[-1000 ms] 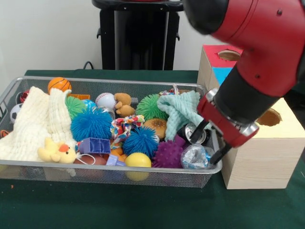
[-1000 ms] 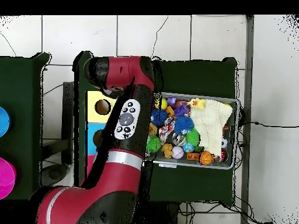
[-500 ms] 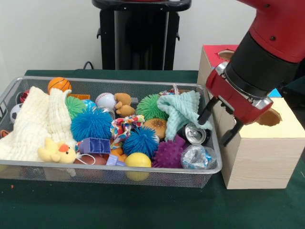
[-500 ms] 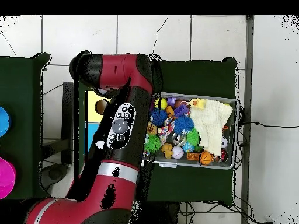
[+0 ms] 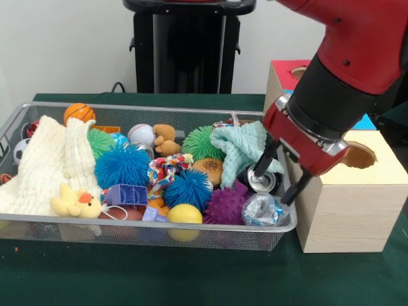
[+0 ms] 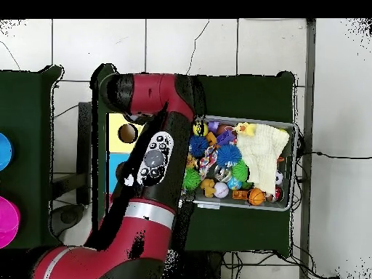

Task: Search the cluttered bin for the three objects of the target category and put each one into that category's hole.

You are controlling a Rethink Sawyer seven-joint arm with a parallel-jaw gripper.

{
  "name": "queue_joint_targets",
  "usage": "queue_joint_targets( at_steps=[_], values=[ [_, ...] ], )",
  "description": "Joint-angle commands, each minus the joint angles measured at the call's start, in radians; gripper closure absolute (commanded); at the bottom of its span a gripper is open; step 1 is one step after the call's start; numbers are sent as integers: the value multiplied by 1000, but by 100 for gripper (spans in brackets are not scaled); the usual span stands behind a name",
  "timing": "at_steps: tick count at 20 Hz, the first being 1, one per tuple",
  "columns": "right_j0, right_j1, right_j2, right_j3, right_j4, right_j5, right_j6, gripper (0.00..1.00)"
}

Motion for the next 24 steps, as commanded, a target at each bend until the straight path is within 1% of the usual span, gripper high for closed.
queue_joint_targets(
  at_steps=[1, 8, 12, 14, 21, 24],
  values=[
    [-38, 66, 135, 184, -38, -159, 34, 0],
    [-37, 93, 175, 227, 4, -253, 76, 0],
    [-40, 102, 183, 226, 12, -247, 72, 0],
    [-42, 96, 189, 238, 12, -244, 64, 0],
    [-28, 23, 183, 303, 1, -201, 41, 0],
    [-10, -11, 153, 300, -15, -148, 35, 0]
  ],
)
